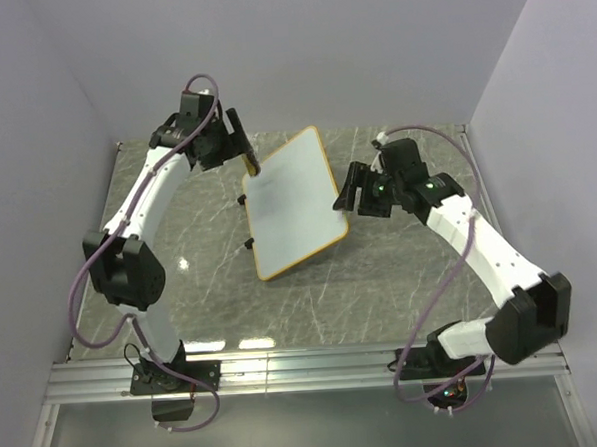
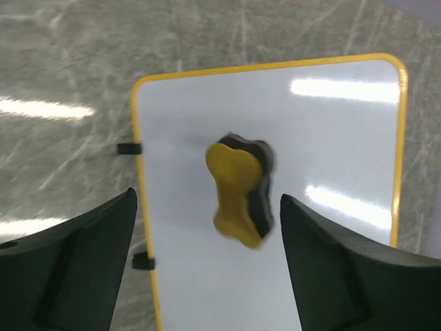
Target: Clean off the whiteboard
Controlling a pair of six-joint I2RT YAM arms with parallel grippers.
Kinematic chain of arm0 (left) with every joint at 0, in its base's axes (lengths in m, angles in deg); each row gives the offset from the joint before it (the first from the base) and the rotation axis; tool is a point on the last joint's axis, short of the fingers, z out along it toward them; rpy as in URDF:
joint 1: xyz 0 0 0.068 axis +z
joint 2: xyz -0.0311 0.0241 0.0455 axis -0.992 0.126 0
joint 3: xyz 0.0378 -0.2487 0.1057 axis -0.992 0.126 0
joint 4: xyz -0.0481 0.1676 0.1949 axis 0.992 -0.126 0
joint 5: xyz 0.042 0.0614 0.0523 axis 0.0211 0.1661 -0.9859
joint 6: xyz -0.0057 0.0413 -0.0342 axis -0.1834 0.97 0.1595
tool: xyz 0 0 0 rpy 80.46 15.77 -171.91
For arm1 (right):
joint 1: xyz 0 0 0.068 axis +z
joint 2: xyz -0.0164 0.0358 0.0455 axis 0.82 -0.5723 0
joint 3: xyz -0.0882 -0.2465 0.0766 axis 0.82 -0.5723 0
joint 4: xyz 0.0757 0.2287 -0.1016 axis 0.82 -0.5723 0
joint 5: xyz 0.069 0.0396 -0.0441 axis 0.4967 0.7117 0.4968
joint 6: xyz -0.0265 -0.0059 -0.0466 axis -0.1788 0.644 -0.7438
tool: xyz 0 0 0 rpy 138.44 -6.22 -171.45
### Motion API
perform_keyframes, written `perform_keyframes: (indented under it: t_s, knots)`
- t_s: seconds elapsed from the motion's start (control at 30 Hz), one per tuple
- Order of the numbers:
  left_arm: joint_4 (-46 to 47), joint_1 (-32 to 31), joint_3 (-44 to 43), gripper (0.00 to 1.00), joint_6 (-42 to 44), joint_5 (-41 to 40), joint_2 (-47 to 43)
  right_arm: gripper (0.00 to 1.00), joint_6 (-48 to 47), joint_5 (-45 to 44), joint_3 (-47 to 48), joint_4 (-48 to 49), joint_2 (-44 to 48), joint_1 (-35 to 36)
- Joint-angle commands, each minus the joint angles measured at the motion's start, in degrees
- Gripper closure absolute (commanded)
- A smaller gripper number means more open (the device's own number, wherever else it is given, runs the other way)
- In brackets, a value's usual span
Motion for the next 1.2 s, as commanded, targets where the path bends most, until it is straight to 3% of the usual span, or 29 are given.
perform_keyframes:
  t_s: [0.0,0.07,0.2,0.4,0.6,0.7,0.73,0.8,0.83,0.9,0.93,1.03,1.1,1.17]
  knots:
    - [-3.4,0.5,6.2,0.12,0.7,-7.9,-6.9,0.23,1.7,-7.5,2.9,-0.3,8.5,0.2]
    - [-3.0,0.5,10.4,0.1,-0.3,-9.8,-9.9,0.22,2.5,-10.1,2.3,-0.8,12.8,0.3]
    - [1.4,0.5,28.3,0.11,-3.2,-17.1,-19.5,0.21,3.9,-9.2,-1.7,-0.3,19.8,0.2]
    - [4.1,0.5,44.3,0.15,-10.7,-18.3,-22.7,0.21,4.1,-5.9,-6.9,-3.0,26.9,0.2]
    - [6.1,0.2,48.4,0.17,-18.0,-17.2,-24.7,0.22,2.6,-5.3,-7.1,-7.7,32.2,0.3]
    - [7.4,-3.4,47.5,0.19,-18.5,-21.7,-29.3,0.23,3.6,-3.8,-7.2,-6.8,35.9,0.3]
    - [10.4,-7.6,47.3,0.18,-17.1,-23.2,-31.3,0.23,4.4,-3.9,-7.1,-6.6,36.7,0.2]
    - [14.3,-12.6,48.8,0.16,-15.7,-32.1,-37.3,0.22,5.5,-4.7,-7.2,-5.5,39.0,0.3]
    - [17.8,-15.9,49.8,0.01,-14.5,-35.6,-38.9,0.12,6.8,-5.4,-7.4,-5.1,39.8,0.3]
    - [20.5,-16.5,52.7,0.01,-11.6,-40.8,-41.7,0.06,7.4,-5.9,-7.7,-4.8,40.8,0.3]
    - [20.3,-16.5,52.8,0.01,-10.4,-43.0,-42.0,0.05,6.2,-5.3,-7.4,-5.1,40.8,0.3]
    - [8.9,-16.5,48.2,0.01,-17.5,-54.0,-42.2,0.04,3.5,-1.7,-6.7,-7.2,40.8,0.2]
    - [10.1,-16.4,47.9,0.01,-15.6,-53.8,-44.0,0.03,3.2,-0.3,-7.6,-7.5,42.7,0.3]
    - [13.8,-16.5,49.7,0.01,-9.7,-48.5,-45.6,0.01,3.6,0.6,-9.3,-5.4,46.1,0.3]
